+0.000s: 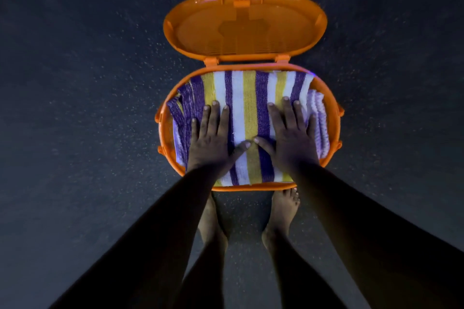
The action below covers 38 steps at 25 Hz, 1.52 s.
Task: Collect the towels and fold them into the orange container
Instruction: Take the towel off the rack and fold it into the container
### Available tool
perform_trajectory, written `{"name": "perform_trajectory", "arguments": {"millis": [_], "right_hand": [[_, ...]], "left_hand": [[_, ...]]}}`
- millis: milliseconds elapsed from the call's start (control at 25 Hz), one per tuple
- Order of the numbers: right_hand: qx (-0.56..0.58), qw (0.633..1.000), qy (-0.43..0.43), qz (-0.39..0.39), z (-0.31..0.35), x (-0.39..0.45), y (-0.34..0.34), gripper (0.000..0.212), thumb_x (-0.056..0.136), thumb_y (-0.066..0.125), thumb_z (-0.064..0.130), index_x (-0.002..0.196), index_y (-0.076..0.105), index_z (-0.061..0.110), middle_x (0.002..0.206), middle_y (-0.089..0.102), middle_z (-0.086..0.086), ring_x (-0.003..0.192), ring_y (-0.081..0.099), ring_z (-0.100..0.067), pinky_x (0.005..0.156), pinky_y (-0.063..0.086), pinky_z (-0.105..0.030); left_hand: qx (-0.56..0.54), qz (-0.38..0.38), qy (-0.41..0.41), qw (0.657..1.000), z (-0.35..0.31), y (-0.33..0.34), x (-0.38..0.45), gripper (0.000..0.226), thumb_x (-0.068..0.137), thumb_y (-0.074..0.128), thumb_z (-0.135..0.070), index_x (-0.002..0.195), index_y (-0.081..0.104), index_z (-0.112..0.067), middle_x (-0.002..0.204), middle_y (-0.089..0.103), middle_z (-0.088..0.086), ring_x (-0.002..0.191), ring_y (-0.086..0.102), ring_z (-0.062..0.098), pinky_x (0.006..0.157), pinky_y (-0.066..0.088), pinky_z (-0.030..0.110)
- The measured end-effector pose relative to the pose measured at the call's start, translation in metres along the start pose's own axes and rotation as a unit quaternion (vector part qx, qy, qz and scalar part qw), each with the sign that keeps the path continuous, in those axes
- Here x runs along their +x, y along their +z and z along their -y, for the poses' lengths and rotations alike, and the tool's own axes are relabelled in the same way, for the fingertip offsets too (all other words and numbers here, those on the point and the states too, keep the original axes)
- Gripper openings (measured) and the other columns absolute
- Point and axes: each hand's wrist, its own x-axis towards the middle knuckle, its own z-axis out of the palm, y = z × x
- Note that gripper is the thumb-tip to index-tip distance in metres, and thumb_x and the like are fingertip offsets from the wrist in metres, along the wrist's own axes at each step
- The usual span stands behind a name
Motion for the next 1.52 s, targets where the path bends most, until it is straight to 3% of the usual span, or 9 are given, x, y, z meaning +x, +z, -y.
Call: {"name": "perform_trajectory", "arguments": {"millis": [240,440,560,720,840,960,1120,1280,1520], "right_hand": [[0.089,0.993,0.047,0.066,0.029,-0.021,-0.12,0.058,0.1,0.04,0.062,0.14,0.051,0.021,0.141,0.057,-0.008,0.129,0.054,-0.029,0.102,0.049,-0.046],[0.118,0.988,0.056,0.078,0.059,0.022,-0.186,0.046,0.103,0.038,0.056,0.129,0.06,0.024,0.128,0.067,-0.002,0.116,0.063,-0.024,0.089,0.049,-0.039],[0.122,0.984,0.077,0.101,0.08,0.08,-0.187,0.041,0.104,0.042,0.05,0.132,0.059,0.025,0.132,0.065,-0.001,0.121,0.059,-0.027,0.084,0.041,-0.036],[0.174,0.973,0.12,0.096,0.109,0.157,-0.155,0.044,0.1,0.047,0.056,0.126,0.059,0.022,0.121,0.069,-0.007,0.11,0.066,-0.033,0.088,0.056,-0.045],[0.193,0.965,0.147,0.097,0.119,0.184,-0.145,0.042,0.098,0.05,0.057,0.119,0.061,0.022,0.115,0.072,-0.007,0.106,0.067,-0.032,0.088,0.055,-0.044],[0.254,0.948,0.183,0.049,0.125,0.197,-0.155,0.043,0.101,0.048,0.055,0.12,0.065,0.019,0.114,0.073,-0.008,0.105,0.067,-0.032,0.083,0.05,-0.038],[0.44,0.859,0.256,-0.053,0.141,0.188,-0.194,0.071,0.085,0.034,0.085,0.102,0.066,0.024,0.09,0.075,-0.002,0.087,0.072,-0.03,0.082,0.057,-0.052],[0.623,0.709,0.302,-0.134,0.16,0.151,-0.266,0.067,0.095,0.031,0.075,0.111,0.064,0.019,0.097,0.074,-0.008,0.086,0.072,-0.024,0.073,0.058,-0.042],[0.735,0.598,0.299,-0.113,0.163,0.034,-0.317,0.073,0.089,0.036,0.082,0.115,0.064,0.019,0.098,0.078,-0.005,0.087,0.076,-0.022,0.075,0.064,-0.046]], "left_hand": [[-0.118,0.143,-0.082,0.979,-0.013,-0.123,-0.014,0.086,0.096,0.048,-0.065,0.163,0.014,-0.023,0.17,0.014,0.005,0.154,0.021,0.027,0.122,0.027,0.045],[-0.18,0.105,-0.197,0.958,0.001,-0.183,0.046,0.057,0.091,0.049,-0.073,0.134,0.057,-0.037,0.13,0.066,-0.001,0.122,0.061,0.03,0.102,0.046,0.039],[-0.31,0.065,-0.295,0.902,0.057,-0.117,0.123,0.064,0.066,0.05,-0.096,0.107,0.056,-0.047,0.104,0.075,-0.004,0.096,0.072,0.028,0.087,0.058,0.048],[-0.452,0.085,-0.352,0.815,0.052,-0.157,0.175,0.046,0.091,0.074,-0.033,0.129,0.06,-0.011,0.116,0.072,0.021,0.098,0.072,0.023,0.077,0.055,0.03],[-0.557,0.143,-0.394,0.717,0.059,-0.162,0.198,0.05,0.1,0.063,-0.029,0.141,0.052,-0.003,0.098,0.07,0.028,0.064,0.067,0.006,0.047,0.048,0.018],[-0.629,0.141,-0.394,0.655,0.066,-0.172,0.207,0.064,0.1,0.053,-0.054,0.147,0.046,-0.011,0.137,0.06,0.016,0.115,0.063,0.027,0.087,0.055,0.034],[-0.665,0.13,-0.371,0.635,0.063,-0.203,0.203,0.088,0.09,0.021,-0.085,0.149,0.049,-0.025,0.143,0.059,0.003,0.127,0.056,0.024,0.112,0.039,0.043],[-0.696,0.066,-0.374,0.609,0.052,-0.244,0.163,0.096,0.086,0.01,-0.089,0.152,0.044,-0.029,0.15,0.054,0.007,0.142,0.045,0.028,0.121,0.03,0.045],[-0.662,-0.055,-0.299,0.685,0.043,-0.28,0.065,0.09,0.068,0.05,-0.097,0.116,0.073,-0.025,0.12,0.072,-0.002,0.115,0.064,0.016,0.104,0.044,0.037]]}}
